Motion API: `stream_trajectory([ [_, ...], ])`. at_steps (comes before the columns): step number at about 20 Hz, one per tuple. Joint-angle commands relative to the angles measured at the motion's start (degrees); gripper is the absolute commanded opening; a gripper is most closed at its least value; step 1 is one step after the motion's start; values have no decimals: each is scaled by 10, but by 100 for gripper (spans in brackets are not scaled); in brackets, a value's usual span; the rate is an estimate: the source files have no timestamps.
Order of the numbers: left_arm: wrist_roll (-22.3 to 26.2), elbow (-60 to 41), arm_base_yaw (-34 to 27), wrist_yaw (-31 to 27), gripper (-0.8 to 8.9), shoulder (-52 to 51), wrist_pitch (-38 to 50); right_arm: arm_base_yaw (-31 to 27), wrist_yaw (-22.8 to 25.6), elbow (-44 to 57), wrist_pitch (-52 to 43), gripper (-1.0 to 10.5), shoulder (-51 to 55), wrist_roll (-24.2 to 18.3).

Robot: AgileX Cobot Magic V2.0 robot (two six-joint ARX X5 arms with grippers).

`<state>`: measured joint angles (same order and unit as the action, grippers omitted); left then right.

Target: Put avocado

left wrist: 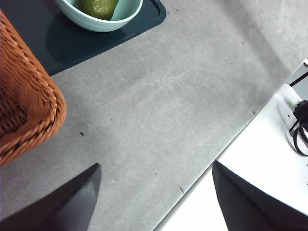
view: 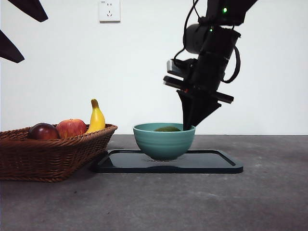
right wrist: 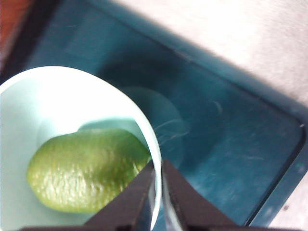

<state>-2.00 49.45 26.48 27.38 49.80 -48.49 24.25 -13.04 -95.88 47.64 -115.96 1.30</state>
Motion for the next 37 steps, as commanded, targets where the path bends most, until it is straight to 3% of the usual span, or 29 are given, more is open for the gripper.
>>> stream_trajectory([
  [1, 10, 6, 2, 4, 373, 3, 3, -1, 0, -16, -9, 13, -16, -2],
  [11, 10, 6, 2, 4, 373, 3, 2, -1, -3, -16, -9, 18, -35, 2],
  [14, 10, 6, 2, 4, 373, 3, 2, -1, -2, -17, -10, 137, -31, 15],
  [19, 10, 6, 2, 4, 373, 3, 3, -1, 0, -25, -8, 155, 4, 26],
  [31, 12, 6, 2, 4, 373, 3, 3, 12, 0, -21, 141, 168, 259, 0],
  [37, 12, 6, 2, 4, 373, 3, 5, 49, -2, 104, 142, 168, 434, 0],
])
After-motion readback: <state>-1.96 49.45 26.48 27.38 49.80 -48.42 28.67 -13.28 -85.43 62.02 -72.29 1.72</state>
